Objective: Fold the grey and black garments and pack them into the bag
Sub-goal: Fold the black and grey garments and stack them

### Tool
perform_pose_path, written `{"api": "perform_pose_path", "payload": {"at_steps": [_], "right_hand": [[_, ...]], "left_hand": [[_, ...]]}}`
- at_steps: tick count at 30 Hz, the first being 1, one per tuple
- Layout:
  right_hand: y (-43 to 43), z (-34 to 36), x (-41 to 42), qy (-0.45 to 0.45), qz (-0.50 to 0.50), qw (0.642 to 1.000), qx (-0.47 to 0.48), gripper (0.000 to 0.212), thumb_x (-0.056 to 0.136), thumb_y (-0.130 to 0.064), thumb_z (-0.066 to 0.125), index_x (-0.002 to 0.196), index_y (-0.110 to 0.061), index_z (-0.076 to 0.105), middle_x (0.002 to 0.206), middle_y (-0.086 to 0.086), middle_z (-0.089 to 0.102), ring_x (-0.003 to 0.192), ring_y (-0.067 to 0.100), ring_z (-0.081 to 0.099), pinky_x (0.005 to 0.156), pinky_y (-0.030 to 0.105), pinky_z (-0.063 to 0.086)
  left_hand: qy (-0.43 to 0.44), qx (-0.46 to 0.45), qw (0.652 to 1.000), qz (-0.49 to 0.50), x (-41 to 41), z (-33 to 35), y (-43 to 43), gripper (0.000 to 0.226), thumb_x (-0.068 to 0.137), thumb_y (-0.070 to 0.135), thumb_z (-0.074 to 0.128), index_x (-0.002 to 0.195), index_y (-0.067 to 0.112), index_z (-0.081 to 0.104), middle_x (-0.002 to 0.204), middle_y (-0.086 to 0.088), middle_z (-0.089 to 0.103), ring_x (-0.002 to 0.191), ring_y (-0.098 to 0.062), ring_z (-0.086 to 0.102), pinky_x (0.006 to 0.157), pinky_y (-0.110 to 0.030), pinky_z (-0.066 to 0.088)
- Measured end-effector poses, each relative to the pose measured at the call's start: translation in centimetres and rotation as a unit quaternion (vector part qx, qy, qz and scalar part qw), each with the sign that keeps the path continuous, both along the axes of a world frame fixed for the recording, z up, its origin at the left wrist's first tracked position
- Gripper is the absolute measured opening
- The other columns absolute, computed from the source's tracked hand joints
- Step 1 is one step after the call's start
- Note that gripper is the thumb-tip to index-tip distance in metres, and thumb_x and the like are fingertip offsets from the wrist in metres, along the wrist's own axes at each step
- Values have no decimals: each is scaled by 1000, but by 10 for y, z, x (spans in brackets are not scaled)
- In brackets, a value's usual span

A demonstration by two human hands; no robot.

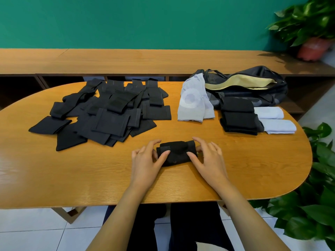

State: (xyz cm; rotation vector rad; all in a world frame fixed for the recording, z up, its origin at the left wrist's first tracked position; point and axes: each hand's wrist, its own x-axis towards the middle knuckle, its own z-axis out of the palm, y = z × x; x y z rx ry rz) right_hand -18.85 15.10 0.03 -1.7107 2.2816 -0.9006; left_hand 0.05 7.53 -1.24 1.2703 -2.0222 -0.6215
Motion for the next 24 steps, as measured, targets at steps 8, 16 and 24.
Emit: {"api": "perform_pose_path", "payload": {"at_steps": [8, 16, 24], "right_hand": [[-4, -15, -8, 5, -29, 998, -48, 51, 91, -41, 62, 136, -24, 45, 69, -12, 51, 76, 1, 51, 106, 28, 29], [-4, -21, -6, 146, 56, 978, -140, 37, 96, -37, 53, 127, -17, 59, 131, 0, 56, 126, 16, 46, 107, 46, 39], [-7, -23, -2, 213, 112, 970, -13, 54, 102, -51, 18, 132, -30, 59, 138, -12, 55, 133, 9, 45, 120, 40, 3]], "left_hand": [[7, -105, 994, -38, 2, -4, 1, 37, 90, 54, 54, 115, 29, 64, 82, 16, 55, 83, -3, 49, 87, -30, 36], [-197, -71, 966, -154, -6, -3, 1, 54, 99, 52, 31, 151, 37, 27, 158, 20, 17, 146, -1, 5, 119, -32, 4], [-262, -28, 953, -148, -10, -2, -2, 58, 101, 56, 17, 154, 37, 8, 160, 20, -1, 147, -5, -14, 121, -43, -7]]}}
